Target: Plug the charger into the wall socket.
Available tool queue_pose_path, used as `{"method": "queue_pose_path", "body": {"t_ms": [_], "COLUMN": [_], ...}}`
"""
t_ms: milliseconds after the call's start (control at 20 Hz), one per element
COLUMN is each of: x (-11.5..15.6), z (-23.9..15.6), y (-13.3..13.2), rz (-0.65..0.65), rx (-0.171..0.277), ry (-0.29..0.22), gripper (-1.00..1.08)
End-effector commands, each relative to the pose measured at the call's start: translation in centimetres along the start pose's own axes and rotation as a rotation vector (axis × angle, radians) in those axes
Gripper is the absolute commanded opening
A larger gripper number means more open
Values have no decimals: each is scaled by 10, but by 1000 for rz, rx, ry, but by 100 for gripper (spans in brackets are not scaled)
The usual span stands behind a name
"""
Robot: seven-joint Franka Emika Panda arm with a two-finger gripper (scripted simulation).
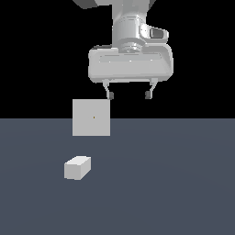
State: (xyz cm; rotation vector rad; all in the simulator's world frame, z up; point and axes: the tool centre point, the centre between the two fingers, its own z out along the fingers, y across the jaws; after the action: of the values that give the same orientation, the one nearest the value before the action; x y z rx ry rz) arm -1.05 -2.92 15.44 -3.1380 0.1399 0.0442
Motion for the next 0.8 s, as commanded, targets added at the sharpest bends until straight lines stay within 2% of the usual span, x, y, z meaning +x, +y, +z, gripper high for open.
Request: {"method": "queue_pose_path", "body": {"t_ms": [0,400,750], "x": [0,-7,-23], "z": [0,5,18], "y": [0,-5,-19], "rz": [0,8,27], "rx": [0,0,-1], "ry": [0,15,52], "gripper": [100,100,100]}}
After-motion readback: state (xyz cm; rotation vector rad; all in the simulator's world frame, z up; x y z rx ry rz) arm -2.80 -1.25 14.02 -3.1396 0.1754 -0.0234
